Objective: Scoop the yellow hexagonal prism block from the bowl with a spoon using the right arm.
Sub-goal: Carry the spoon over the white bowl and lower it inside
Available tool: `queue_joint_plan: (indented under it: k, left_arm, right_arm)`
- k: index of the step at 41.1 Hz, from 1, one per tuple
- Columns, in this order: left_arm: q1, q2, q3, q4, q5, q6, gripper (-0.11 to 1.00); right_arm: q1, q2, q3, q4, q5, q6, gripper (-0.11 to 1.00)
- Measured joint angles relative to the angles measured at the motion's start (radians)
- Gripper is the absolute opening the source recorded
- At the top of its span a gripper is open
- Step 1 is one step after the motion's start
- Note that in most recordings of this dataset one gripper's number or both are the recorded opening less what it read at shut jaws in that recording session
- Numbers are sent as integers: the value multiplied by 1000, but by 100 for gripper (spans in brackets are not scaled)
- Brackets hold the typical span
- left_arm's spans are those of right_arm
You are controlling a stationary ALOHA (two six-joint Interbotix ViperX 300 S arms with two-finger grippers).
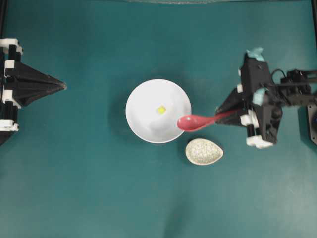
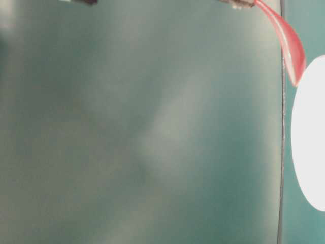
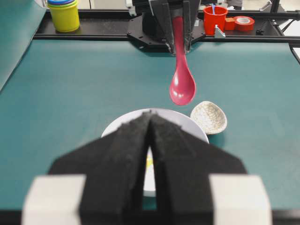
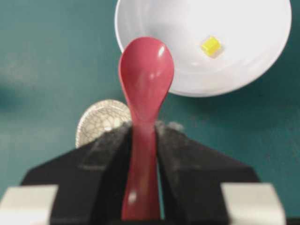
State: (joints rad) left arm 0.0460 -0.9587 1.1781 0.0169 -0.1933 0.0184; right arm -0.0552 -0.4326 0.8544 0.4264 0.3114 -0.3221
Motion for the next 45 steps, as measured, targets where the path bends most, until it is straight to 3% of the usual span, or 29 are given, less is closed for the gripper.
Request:
queue_joint_plan:
  k: [13, 29, 45]
  left_arm:
    - [2, 0, 0, 0, 0, 0, -1]
    - [2, 0, 0, 0, 0, -2, -1]
    - [2, 0, 0, 0, 18, 0, -1]
  right_arm:
    - [-78, 130, -192, -66, 252, 6, 23]
    - [-100, 348, -439, -147, 506, 9, 23]
    - [-100, 433, -520, -218, 583, 52, 23]
